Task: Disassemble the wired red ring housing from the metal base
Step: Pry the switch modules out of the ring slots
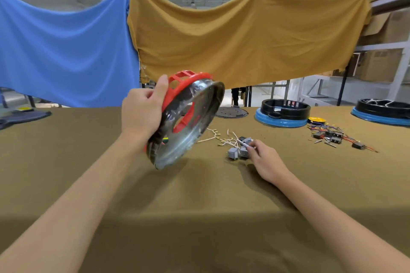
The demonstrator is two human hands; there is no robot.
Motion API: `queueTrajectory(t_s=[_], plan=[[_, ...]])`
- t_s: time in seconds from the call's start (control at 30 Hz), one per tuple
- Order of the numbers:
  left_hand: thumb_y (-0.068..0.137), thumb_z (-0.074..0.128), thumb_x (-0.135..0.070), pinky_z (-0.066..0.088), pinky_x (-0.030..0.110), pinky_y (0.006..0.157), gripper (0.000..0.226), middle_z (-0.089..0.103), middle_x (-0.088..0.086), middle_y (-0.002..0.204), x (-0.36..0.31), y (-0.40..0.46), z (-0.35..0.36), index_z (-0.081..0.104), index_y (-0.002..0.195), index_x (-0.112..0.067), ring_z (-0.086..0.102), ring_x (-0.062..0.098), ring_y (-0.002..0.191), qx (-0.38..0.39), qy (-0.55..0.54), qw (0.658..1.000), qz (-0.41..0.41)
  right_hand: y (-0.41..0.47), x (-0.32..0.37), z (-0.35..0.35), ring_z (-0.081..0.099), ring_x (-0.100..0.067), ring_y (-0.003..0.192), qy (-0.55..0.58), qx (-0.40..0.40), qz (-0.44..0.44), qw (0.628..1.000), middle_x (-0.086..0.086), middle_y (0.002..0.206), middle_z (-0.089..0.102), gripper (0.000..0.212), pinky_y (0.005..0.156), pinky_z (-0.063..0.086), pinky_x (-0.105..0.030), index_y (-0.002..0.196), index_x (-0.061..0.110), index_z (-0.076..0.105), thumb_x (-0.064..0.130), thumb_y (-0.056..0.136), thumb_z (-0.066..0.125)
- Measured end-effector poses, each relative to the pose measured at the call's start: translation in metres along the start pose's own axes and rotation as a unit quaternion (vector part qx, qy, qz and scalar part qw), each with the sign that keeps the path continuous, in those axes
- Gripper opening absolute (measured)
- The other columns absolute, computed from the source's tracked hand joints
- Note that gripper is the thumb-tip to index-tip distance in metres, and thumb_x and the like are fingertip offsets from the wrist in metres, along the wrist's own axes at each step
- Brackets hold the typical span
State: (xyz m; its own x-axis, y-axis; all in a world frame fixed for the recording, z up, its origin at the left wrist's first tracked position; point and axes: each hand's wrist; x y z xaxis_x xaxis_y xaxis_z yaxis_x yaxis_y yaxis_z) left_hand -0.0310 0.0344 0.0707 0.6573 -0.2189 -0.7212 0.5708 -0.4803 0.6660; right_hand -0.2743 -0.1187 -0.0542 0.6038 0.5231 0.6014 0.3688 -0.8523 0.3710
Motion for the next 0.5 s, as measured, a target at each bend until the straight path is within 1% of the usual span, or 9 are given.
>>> queueTrajectory(t_s=[0.03, 0.07, 0.13, 0.17, 0.2, 0.27, 0.33, 0.43, 0.5], plan=[[0.082, 0.054, -0.065, 0.034, 0.030, 0.058, 0.057, 0.036, -0.006, 0.052, -0.002, 0.008, -0.004, 0.039, 0.049, -0.022, 0.036, 0.017, 0.052, 0.001, -0.098, 0.992, -0.076, 0.000, -0.001, 0.000, 0.057, -0.021, 0.087, 0.014, -0.004, 0.001, 1.000, 0.003, 0.093, 0.064, 0.018, 0.075, 0.044, -0.037, 0.102, 0.021, 0.056, 0.030, 0.106, 0.041], [0.081, 0.059, -0.061, 0.040, 0.032, 0.063, 0.047, 0.047, 0.000, 0.060, -0.002, 0.013, -0.007, 0.049, 0.058, -0.021, 0.045, 0.019, 0.058, 0.009, -0.189, 0.971, -0.144, 0.000, -0.002, 0.000, 0.056, -0.018, 0.085, 0.025, -0.007, 0.003, 1.000, 0.004, 0.091, 0.063, 0.017, 0.072, 0.042, -0.036, 0.100, 0.022, 0.056, 0.030, 0.106, 0.042], [0.085, 0.065, -0.052, 0.054, 0.033, 0.075, 0.037, 0.070, 0.001, 0.082, 0.004, 0.016, -0.007, 0.068, 0.079, -0.016, 0.066, 0.022, 0.073, 0.058, -0.327, 0.912, -0.241, 0.000, -0.003, 0.000, 0.056, -0.013, 0.081, 0.035, -0.011, 0.004, 0.999, 0.007, 0.087, 0.062, 0.016, 0.069, 0.039, -0.035, 0.097, 0.024, 0.055, 0.029, 0.105, 0.042], [0.087, 0.065, -0.049, 0.057, 0.035, 0.076, 0.033, 0.074, 0.002, 0.091, 0.009, 0.014, -0.006, 0.072, 0.089, -0.017, 0.071, 0.023, 0.081, 0.091, -0.379, 0.879, -0.274, 0.000, -0.003, 0.000, 0.056, -0.012, 0.080, 0.037, -0.012, 0.004, 0.999, 0.007, 0.086, 0.062, 0.016, 0.068, 0.039, -0.035, 0.096, 0.024, 0.055, 0.029, 0.105, 0.043], [0.089, 0.064, -0.047, 0.059, 0.035, 0.072, 0.032, 0.076, 0.004, 0.092, 0.014, 0.011, -0.004, 0.073, 0.095, -0.017, 0.073, 0.024, 0.081, 0.119, -0.414, 0.852, -0.298, 0.000, -0.003, 0.001, 0.056, -0.013, 0.079, 0.039, -0.013, 0.005, 0.999, 0.007, 0.085, 0.063, 0.017, 0.068, 0.039, -0.035, 0.096, 0.024, 0.056, 0.029, 0.105, 0.043], [0.093, 0.058, -0.045, 0.058, 0.032, 0.062, 0.031, 0.075, 0.003, 0.089, 0.028, 0.006, -0.001, 0.075, 0.093, -0.019, 0.073, 0.022, 0.075, 0.147, -0.456, 0.814, -0.328, 0.001, -0.002, 0.001, 0.057, -0.012, 0.079, 0.046, -0.015, 0.008, 0.999, 0.008, 0.085, 0.062, 0.017, 0.067, 0.041, -0.032, 0.097, 0.022, 0.057, 0.029, 0.105, 0.043], [0.097, 0.051, -0.042, 0.058, 0.032, 0.060, 0.041, 0.074, 0.003, 0.084, 0.042, 0.000, 0.002, 0.079, 0.080, -0.018, 0.072, 0.021, 0.070, 0.154, -0.497, 0.779, -0.351, 0.002, -0.003, 0.000, 0.057, -0.010, 0.080, 0.061, -0.020, 0.015, 0.998, 0.007, 0.086, 0.063, 0.019, 0.066, 0.041, -0.026, 0.098, 0.019, 0.059, 0.028, 0.105, 0.043], [0.098, 0.043, -0.039, 0.057, 0.032, 0.057, 0.054, 0.071, 0.004, 0.072, 0.065, -0.011, 0.006, 0.078, 0.064, -0.016, 0.069, 0.022, 0.059, 0.138, -0.510, 0.757, -0.384, 0.005, -0.005, -0.001, 0.056, -0.010, 0.079, 0.077, -0.029, 0.028, 0.996, 0.004, 0.085, 0.063, 0.019, 0.064, 0.040, -0.024, 0.098, 0.019, 0.060, 0.028, 0.105, 0.044], [0.099, 0.042, -0.039, 0.058, 0.038, 0.058, 0.053, 0.074, 0.007, 0.077, 0.076, -0.018, 0.007, 0.079, 0.070, -0.014, 0.072, 0.026, 0.065, 0.138, -0.499, 0.752, -0.407, 0.006, -0.007, -0.002, 0.055, -0.010, 0.079, 0.080, -0.036, 0.033, 0.996, 0.004, 0.086, 0.063, 0.020, 0.064, 0.039, -0.024, 0.097, 0.019, 0.060, 0.028, 0.104, 0.044]])
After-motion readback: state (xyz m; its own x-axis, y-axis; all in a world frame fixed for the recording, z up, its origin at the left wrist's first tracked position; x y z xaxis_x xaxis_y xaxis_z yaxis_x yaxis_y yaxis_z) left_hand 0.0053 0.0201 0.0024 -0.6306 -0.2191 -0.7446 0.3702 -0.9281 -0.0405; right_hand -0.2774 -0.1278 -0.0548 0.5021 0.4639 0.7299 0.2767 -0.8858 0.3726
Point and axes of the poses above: each hand's wrist, its own y-axis towards the middle knuckle, its own z-axis out of the palm, x = y × z
